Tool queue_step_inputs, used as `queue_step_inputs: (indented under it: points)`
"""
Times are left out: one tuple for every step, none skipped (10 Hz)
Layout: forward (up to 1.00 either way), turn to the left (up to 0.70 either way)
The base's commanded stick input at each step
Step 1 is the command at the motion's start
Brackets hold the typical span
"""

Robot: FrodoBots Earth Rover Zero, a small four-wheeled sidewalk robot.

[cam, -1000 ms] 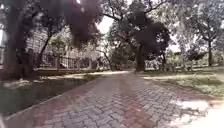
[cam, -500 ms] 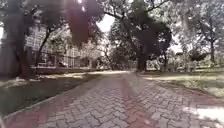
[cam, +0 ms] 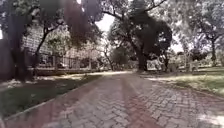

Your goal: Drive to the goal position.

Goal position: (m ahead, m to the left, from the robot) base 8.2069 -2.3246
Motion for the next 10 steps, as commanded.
queue_step_inputs:
  points:
    - [0.70, 0.00]
    - [0.70, 0.00]
    - [0.70, 0.00]
    - [0.70, 0.00]
    - [0.70, 0.00]
    - [0.70, 0.00]
    - [0.70, 0.00]
    - [0.70, 0.00]
    - [0.70, 0.00]
    - [0.70, 0.00]
